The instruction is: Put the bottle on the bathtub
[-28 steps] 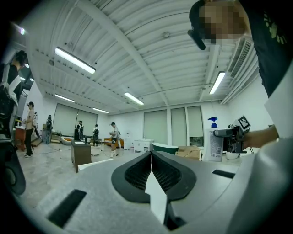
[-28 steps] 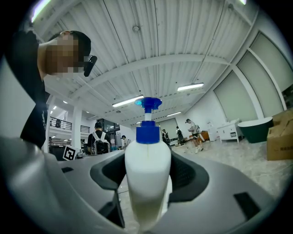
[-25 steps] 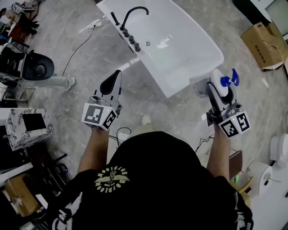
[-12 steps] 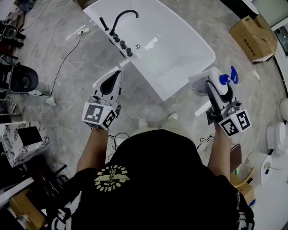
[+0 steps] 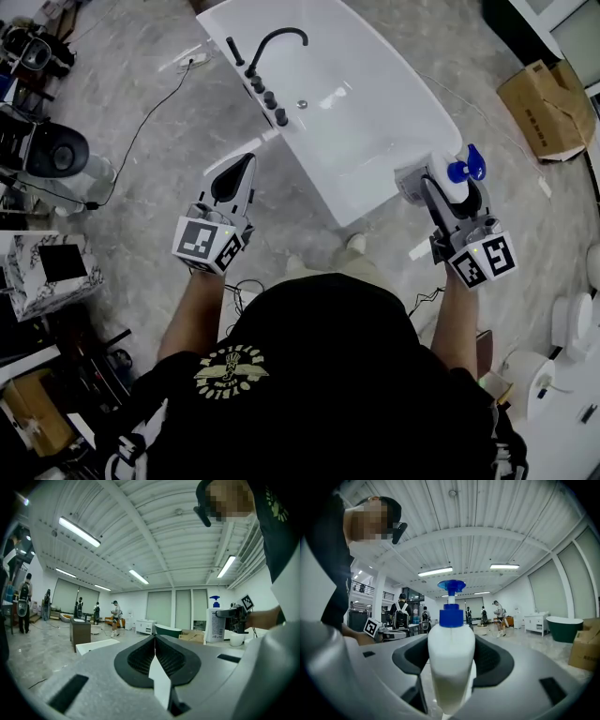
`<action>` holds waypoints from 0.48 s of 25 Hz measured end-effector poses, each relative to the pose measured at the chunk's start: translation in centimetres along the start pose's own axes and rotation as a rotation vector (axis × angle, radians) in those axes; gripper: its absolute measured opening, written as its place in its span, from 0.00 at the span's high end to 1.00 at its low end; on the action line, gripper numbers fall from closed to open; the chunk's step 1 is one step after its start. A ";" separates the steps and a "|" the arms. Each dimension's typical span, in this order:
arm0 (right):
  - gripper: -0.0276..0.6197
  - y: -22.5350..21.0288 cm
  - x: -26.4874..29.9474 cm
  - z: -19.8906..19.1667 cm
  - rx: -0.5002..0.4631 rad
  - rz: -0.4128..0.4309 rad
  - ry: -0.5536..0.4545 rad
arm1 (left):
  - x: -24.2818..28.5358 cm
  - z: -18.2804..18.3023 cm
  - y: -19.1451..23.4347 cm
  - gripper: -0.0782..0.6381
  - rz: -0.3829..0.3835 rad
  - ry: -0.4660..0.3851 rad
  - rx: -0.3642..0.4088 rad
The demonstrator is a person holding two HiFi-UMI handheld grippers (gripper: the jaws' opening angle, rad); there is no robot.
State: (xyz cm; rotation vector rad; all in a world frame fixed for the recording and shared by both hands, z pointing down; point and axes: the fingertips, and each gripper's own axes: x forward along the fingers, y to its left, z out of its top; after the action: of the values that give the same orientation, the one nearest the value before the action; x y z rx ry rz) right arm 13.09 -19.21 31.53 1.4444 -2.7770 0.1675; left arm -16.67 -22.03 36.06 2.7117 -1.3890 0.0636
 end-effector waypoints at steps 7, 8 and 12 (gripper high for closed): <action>0.54 -5.0 2.0 -0.4 -0.021 0.094 0.022 | 3.7 1.4 -0.8 0.88 0.127 -0.034 0.038; 0.54 -6.0 2.1 -0.5 -0.021 0.102 0.026 | 4.3 1.8 -0.9 0.88 0.146 -0.042 0.044; 0.54 -9.6 2.7 -0.7 -0.013 0.144 0.029 | 6.2 2.2 -1.5 0.88 0.198 -0.040 0.038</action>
State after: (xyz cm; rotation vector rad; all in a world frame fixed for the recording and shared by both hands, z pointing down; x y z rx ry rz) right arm 19.36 -26.85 33.24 1.2295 -2.8526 0.1698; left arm -11.84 -26.39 34.24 2.6093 -1.6799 0.0497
